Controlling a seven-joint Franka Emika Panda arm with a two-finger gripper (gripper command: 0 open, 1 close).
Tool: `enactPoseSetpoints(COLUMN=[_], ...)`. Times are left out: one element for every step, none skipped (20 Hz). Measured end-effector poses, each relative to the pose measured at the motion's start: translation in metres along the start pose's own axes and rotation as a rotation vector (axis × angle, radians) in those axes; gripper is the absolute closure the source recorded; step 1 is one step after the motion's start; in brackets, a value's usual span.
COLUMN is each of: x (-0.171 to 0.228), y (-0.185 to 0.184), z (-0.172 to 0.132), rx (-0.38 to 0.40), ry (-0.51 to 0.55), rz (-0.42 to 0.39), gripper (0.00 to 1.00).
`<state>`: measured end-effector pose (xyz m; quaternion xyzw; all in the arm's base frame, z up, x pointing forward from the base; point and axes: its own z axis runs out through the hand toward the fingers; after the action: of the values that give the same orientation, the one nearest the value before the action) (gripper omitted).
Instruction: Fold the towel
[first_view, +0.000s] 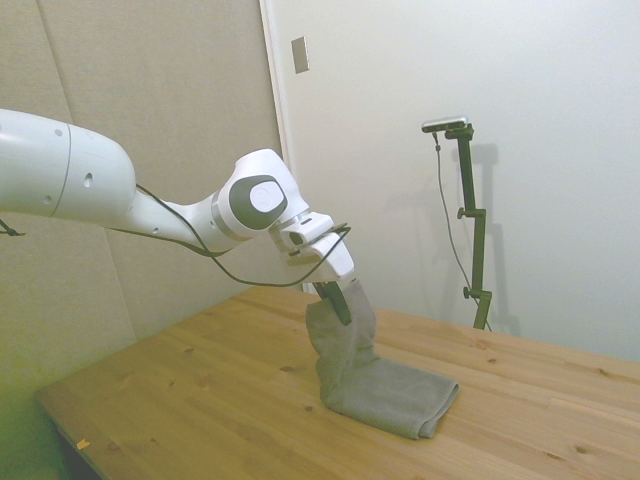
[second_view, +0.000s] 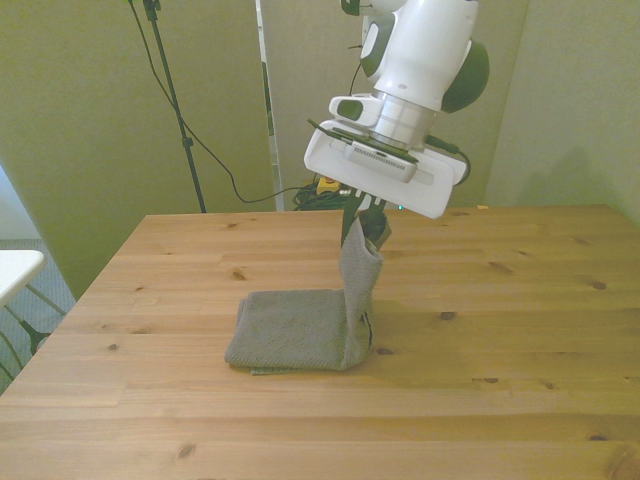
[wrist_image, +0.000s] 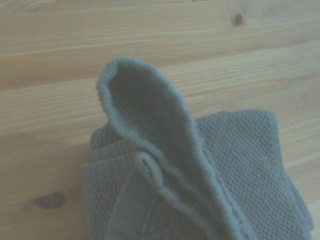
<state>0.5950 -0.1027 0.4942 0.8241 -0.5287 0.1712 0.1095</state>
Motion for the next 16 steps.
enactPoseSetpoints(x=[0.006,0.012,0.018,0.025,0.030,0.034,0.038,0.041,0.046,0.050,0.054,0.059,0.064,0.069,0.074,0.077], y=[0.006,0.012,0.019,0.025,0.031,0.035,0.040,0.043,0.047,0.050,0.054,0.059,0.064,0.070,0.075,0.080], z=[0.001,0.004,0.010,0.016,0.023,0.029,0.035,0.042,0.048,0.054,0.061,0.068,0.076,0.083,0.091,0.098], rx=[0.007,0.014,0.021,0.030,0.038,0.049,0.062,0.078,0.100,0.125,0.153,0.182,0.209,0.230,0.247,0.266], ry=[-0.007,-0.018,-0.025,-0.035,-0.043,-0.051,-0.060,-0.070,-0.085,-0.104,-0.130,-0.156,-0.178,-0.199,-0.218,-0.240], rz=[0.010,0.021,0.030,0.039,0.044,0.048,0.052,0.055,0.058,0.058,0.059,0.063,0.068,0.071,0.074,0.076], gripper=[1.00,1.00,1.00,1.00,1.00,1.00,1.00,1.00,1.00,1.00,1.00,1.00,1.00,1.00,1.00,0.00])
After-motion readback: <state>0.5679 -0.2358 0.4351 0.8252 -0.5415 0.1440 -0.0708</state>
